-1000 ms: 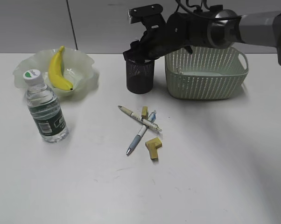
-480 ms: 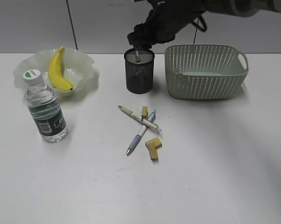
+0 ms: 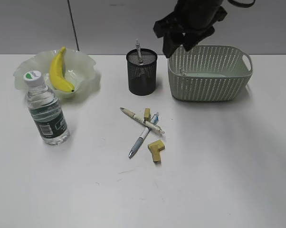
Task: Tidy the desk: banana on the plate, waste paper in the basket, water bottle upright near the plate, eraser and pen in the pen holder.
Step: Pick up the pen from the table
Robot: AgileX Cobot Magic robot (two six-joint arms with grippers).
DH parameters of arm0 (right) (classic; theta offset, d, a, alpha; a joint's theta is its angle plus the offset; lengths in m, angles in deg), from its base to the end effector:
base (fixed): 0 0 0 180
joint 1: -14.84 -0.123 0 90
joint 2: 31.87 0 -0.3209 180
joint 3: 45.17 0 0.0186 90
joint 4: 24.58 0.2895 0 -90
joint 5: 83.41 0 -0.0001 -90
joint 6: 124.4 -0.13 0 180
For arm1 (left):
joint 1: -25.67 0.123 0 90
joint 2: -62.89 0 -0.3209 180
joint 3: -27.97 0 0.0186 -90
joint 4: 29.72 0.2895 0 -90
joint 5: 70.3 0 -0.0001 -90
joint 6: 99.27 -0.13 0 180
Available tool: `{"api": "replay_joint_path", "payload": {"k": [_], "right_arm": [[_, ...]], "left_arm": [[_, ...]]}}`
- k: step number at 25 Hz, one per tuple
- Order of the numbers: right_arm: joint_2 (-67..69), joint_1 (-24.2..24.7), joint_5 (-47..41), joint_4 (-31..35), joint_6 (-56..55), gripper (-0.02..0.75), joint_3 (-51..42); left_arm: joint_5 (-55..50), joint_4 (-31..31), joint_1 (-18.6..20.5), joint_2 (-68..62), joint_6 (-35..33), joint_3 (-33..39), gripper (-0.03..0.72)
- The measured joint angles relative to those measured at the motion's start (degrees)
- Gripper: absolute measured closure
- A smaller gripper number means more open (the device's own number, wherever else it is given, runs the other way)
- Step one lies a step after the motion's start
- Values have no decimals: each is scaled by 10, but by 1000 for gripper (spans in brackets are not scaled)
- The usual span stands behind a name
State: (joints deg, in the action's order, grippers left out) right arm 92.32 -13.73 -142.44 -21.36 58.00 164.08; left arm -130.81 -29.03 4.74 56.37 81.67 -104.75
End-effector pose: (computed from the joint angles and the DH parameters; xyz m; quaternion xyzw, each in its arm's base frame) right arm 0.4601 0.2577 0.2654 -0.2517 0.9409 0.0770 0.2132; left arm 0.0213 -0.0067 0.2918 0.1455 0.8274 -0.0970 0.5337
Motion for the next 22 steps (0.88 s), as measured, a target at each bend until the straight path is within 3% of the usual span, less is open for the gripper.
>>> {"api": "replay_joint_path", "payload": {"k": [4, 9, 22], "right_arm": [[-53, 0, -81, -4, -4, 314, -12], [-159, 0, -100, -8, -9, 374, -66], [-549, 0, -103, -10, -13, 395, -397]], "left_arm": [[0, 0, 0, 0, 0, 0, 268], [0, 0, 0, 0, 0, 0, 268], [0, 0, 0, 0, 0, 0, 268]]}}
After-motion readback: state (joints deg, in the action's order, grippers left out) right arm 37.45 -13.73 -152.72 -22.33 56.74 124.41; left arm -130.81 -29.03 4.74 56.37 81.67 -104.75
